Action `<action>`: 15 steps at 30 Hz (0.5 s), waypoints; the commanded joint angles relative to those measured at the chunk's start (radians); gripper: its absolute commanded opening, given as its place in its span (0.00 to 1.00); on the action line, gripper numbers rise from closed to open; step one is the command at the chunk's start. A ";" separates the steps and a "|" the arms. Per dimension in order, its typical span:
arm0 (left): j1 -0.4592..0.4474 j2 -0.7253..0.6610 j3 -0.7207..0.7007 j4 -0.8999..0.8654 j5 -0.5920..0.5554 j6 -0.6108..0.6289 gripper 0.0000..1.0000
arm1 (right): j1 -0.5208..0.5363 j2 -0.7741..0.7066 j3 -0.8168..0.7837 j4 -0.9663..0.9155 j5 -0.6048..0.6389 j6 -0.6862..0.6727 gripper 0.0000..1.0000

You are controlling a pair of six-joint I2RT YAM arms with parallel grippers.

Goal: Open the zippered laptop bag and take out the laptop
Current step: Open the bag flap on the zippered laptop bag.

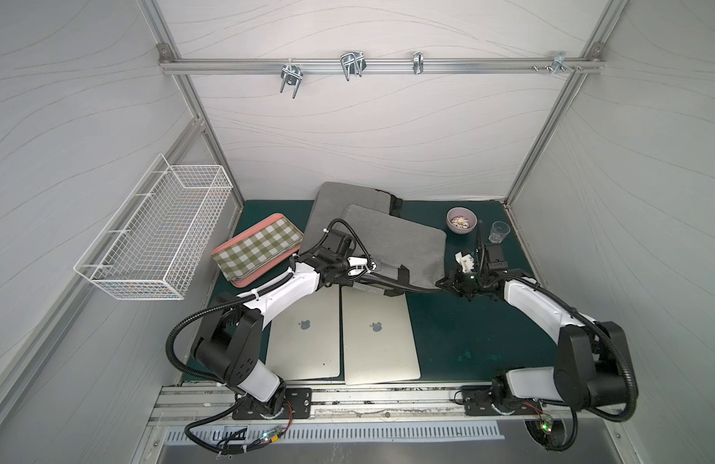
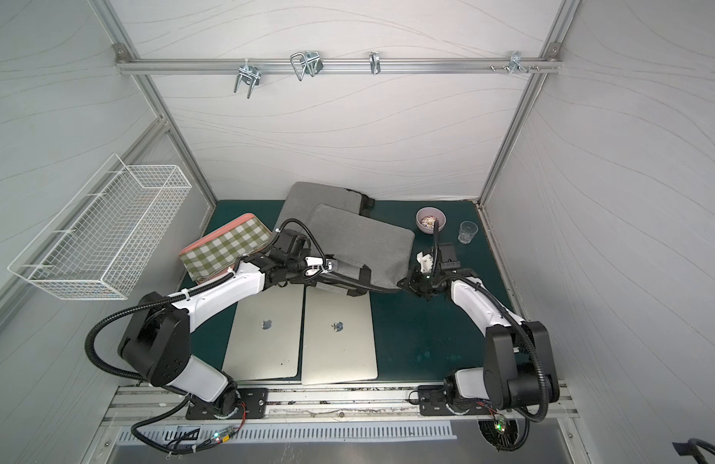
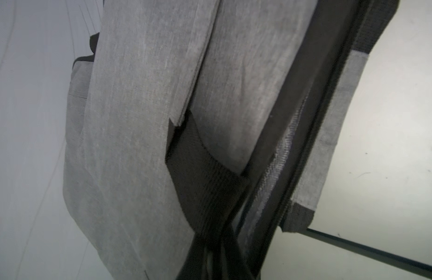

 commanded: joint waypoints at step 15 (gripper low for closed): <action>-0.011 -0.157 0.111 -0.097 -0.033 -0.536 0.00 | -0.004 0.278 0.345 0.124 -0.018 -0.121 0.00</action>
